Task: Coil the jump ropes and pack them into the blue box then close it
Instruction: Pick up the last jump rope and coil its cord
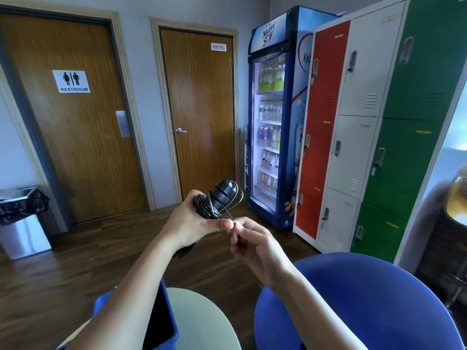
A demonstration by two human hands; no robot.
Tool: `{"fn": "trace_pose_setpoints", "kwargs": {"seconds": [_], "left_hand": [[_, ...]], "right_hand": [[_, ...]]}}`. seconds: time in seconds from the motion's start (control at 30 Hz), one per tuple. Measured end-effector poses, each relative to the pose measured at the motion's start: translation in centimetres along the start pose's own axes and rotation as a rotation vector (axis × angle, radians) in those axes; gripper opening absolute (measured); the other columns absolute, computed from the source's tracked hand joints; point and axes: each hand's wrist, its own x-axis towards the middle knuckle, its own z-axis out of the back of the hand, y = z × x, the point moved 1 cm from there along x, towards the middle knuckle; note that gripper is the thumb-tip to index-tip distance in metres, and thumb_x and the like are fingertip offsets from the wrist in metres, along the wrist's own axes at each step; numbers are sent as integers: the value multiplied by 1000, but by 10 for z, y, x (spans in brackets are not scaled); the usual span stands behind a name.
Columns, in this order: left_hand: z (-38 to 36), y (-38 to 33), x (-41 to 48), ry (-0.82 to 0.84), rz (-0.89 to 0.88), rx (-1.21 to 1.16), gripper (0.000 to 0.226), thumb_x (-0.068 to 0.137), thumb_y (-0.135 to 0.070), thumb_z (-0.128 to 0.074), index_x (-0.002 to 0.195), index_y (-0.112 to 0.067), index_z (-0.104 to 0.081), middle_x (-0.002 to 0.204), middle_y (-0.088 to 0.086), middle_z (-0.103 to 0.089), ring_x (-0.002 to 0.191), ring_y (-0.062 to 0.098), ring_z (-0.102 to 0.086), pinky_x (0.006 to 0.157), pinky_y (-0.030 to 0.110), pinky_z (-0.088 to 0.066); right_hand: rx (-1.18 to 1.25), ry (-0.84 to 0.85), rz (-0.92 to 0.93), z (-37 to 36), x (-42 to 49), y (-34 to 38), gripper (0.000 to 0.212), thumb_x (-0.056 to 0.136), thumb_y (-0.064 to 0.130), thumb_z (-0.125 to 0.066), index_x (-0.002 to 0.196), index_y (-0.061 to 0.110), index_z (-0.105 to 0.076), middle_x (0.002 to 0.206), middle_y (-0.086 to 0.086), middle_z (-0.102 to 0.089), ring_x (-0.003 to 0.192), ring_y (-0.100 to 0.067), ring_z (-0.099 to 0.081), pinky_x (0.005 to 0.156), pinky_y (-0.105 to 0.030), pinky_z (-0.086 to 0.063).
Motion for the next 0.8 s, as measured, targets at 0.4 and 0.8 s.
{"fn": "trace_pose_setpoints", "kwargs": {"seconds": [0.4,0.8], "left_hand": [[0,-7,11,104,-29,501,113,23,-96,-55,112,-31,-29,88,-8,-62,72,12,-63,61,35,-59],[26,-13,4,197,36,189,106,50,-42,-91,137,-39,-30,125,-9,-52,118,15,-50,97,36,-45]], "right_hand": [[-742,-62,-470,-6,58,81,90,76,88,-15,71,8,-56,60,-5,-54,54,-16,-51,61,-27,-48],[-800,-360,-189,3,84,42,49,86,61,-54,89,13,-65,73,1,-60,61,-12,-55,52,-24,-40]]}}
